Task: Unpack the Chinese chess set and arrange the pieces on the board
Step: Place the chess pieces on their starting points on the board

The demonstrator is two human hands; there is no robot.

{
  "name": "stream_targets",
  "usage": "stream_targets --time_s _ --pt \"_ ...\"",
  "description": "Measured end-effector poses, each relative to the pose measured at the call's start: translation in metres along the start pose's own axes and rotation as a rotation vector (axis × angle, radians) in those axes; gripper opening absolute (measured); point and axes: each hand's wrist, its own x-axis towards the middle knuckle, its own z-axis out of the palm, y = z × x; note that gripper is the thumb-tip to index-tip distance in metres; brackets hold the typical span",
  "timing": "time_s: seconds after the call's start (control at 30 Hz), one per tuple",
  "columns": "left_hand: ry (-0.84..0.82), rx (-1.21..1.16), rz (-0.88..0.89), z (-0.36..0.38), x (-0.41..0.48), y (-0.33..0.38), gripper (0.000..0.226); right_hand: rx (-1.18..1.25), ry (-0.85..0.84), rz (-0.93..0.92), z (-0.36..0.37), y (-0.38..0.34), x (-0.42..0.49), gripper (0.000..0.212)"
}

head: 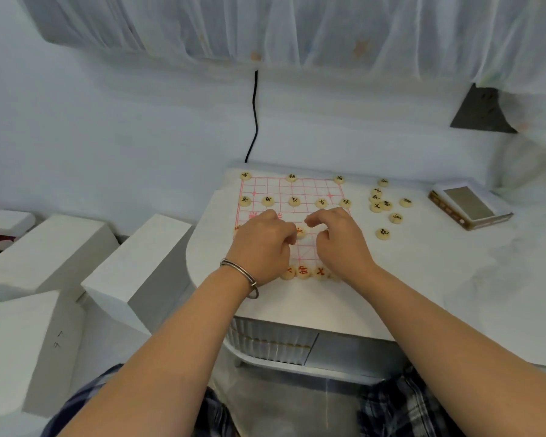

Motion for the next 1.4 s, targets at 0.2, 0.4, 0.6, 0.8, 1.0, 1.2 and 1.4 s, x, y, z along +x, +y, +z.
stream_targets --time_s 0.2,0.4,0.6,0.8,1.0,1.2,1.4 --pt "-0.125 0.077 0.015 0.018 0.050 0.029 0.033 0.076 0.083 0.151 -0.023 0.032 0.013 0.043" --pt "-0.255 0.054 -0.085 0.035 0.097 0.039 0.036 0.093 0.147 0.260 -0.043 0.071 0.030 0.039" --pt "-0.283 -0.018 -0.115 0.045 0.123 0.049 0.036 0.017 0.198 0.316 -0.052 0.107 0.055 0.042" --pt "-0.272 -0.103 -0.110 0.064 0.139 0.062 0.038 -0.165 0.173 0.309 -0.055 0.137 0.094 0.045" --pt "-0.280 -0.087 -0.095 0.075 0.150 0.065 0.039 -0.373 0.023 0.242 -0.046 0.149 0.121 0.022" --pt "-0.247 -0.083 -0.135 0.076 0.154 0.061 0.038 -0.340 0.014 0.234 -0.031 0.151 0.132 0.017" --pt "-0.272 -0.103 -0.131 0.082 0.154 0.063 0.040 -0.010 0.280 0.320 -0.074 0.155 0.133 0.016"
